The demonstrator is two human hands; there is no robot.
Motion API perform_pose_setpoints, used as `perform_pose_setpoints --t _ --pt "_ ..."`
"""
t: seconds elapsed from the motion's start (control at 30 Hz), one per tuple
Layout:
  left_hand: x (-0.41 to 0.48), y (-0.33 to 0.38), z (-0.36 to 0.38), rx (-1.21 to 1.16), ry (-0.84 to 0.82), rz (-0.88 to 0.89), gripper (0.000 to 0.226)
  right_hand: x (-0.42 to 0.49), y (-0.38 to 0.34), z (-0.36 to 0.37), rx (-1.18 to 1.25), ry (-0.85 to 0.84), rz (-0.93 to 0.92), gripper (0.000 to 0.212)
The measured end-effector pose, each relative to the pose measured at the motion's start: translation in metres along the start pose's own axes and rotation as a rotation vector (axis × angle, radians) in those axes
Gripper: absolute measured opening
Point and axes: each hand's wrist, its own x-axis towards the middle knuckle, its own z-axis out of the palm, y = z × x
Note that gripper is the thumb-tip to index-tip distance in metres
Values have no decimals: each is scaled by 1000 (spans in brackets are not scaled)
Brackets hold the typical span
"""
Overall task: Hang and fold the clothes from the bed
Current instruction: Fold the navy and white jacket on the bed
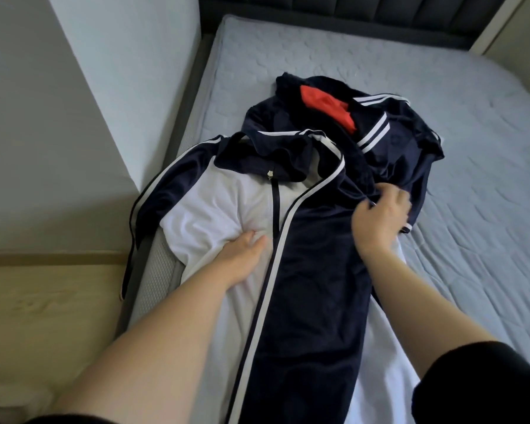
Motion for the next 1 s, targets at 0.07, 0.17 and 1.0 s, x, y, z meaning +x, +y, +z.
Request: perform_pose_setpoints --t 0.07,0.17,1.0 --pt "0 -1 -1 -14 -9 -2 59 -5 -15 8 -28 -230 -271 32" --pt "-1 -1 -1 -13 -6 6 58 -2 -38 18 -133 -588 -462 57" --pt "-1 2 1 107 -48 -4 67 -47 -78 4 207 -331 -262 38"
